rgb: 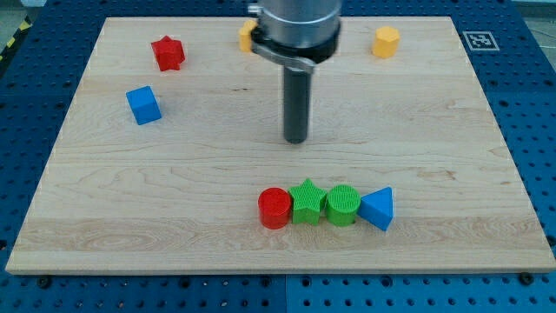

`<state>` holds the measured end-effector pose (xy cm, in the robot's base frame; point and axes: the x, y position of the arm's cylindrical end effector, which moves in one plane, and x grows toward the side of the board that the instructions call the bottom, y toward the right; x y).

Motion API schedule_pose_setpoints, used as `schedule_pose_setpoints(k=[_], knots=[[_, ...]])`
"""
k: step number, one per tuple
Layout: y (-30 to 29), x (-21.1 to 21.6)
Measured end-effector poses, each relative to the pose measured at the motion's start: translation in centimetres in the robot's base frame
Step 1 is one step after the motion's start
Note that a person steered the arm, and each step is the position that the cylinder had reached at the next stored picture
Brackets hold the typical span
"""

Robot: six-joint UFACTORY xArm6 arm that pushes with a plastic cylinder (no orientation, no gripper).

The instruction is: Place your arm at the top side of the green circle

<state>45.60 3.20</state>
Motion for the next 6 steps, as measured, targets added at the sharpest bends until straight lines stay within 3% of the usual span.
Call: schedule_pose_setpoints(k=[6], knots=[[5.3,1.3]])
